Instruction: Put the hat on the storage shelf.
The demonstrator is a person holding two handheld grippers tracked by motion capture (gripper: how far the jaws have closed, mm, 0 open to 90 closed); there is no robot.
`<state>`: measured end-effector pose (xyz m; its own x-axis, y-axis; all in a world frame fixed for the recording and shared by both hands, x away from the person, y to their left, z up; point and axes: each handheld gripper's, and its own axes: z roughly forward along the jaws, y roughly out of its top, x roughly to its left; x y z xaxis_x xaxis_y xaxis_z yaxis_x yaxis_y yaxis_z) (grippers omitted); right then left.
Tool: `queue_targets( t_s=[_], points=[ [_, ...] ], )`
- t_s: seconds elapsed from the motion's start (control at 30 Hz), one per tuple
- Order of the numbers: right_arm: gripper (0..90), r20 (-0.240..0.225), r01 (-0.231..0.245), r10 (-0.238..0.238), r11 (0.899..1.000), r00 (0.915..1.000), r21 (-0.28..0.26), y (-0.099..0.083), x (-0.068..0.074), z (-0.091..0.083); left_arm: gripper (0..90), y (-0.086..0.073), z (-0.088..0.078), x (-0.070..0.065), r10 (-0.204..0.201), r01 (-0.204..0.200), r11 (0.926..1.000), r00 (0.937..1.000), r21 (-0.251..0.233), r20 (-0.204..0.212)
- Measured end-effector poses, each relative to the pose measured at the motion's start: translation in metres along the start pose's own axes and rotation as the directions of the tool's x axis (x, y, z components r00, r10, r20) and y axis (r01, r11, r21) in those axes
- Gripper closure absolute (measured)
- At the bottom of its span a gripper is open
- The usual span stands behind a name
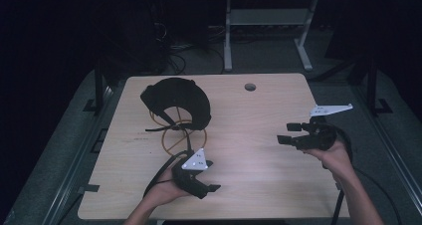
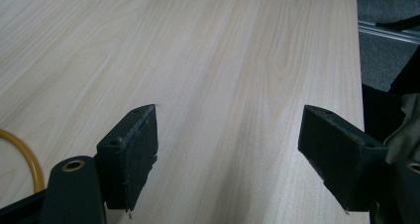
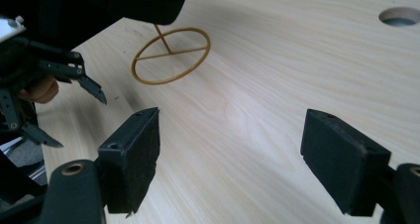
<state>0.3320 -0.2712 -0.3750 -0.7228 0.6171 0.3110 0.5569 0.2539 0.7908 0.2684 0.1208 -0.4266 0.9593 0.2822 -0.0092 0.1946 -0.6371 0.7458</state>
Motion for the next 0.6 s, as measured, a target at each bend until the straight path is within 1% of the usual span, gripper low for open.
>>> queue_targets(
  t_s=[0.13, 0.3, 0.4, 0.6],
  points=[
    [22.2, 0.003, -0.02, 0.02, 1.0, 0.9998, 0.002, -0.01, -0.003, -0.004, 23.2, -0.001, -0.001, 0.001, -0.006, 0.006, 1.0, 1.0, -0.002, -0.003],
    [21.6, 0.006, -0.031, 0.031, 1.0, 0.9995, -0.004, -0.02, -0.004, -0.009, 23.2, -0.001, -0.002, 0.002, -0.006, 0.006, 1.0, 1.0, -0.004, -0.005],
    [21.4, 0.011, -0.036, 0.036, 0.999, 0.9993, -0.005, -0.027, -0.004, -0.012, 23.1, -0.001, -0.003, 0.003, -0.022, 0.021, 0.9997, 0.9998, -0.015, -0.002],
    [21.1, 0.013, -0.051, 0.051, 0.999, 0.9986, -0.006, -0.045, -0.005, -0.016, 23.1, -0.001, -0.005, 0.003, -0.028, 0.028, 0.9994, 0.9996, -0.021, -0.005]
  ],
)
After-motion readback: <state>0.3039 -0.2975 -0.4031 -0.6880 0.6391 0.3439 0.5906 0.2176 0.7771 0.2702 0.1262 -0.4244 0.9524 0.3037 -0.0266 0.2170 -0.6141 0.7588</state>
